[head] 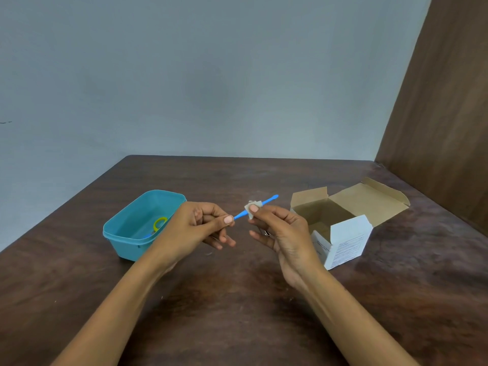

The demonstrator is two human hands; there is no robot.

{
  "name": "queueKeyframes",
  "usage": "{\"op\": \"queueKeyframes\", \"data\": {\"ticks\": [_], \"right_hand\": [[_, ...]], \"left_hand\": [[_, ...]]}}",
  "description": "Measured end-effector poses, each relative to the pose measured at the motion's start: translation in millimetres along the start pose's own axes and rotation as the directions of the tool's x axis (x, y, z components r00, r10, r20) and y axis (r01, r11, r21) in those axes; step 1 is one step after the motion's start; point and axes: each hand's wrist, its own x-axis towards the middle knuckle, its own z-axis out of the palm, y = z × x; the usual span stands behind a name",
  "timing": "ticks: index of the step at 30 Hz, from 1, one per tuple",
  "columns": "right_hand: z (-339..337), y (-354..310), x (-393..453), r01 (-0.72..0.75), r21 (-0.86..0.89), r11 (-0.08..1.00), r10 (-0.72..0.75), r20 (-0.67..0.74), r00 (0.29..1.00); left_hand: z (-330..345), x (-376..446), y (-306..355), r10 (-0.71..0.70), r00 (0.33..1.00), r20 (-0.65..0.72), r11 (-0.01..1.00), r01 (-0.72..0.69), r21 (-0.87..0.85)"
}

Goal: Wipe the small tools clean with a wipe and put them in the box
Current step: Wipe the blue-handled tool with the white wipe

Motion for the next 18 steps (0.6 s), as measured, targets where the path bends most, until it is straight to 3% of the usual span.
{"op": "queueKeyframes", "data": {"ticks": [8,18], "right_hand": [[0,-7,2,0.215,0.117,0.970,-0.192,-0.178,0.965],[-3,-7,4,0.211,0.116,0.971,-0.188,-0.180,0.965]], "left_hand": [[-9,0,1,0.002,1.000,-0.006,1.000,-0.002,0.012],[-12,-1,1,0.024,0.999,-0.028,1.000,-0.024,0.000]]}}
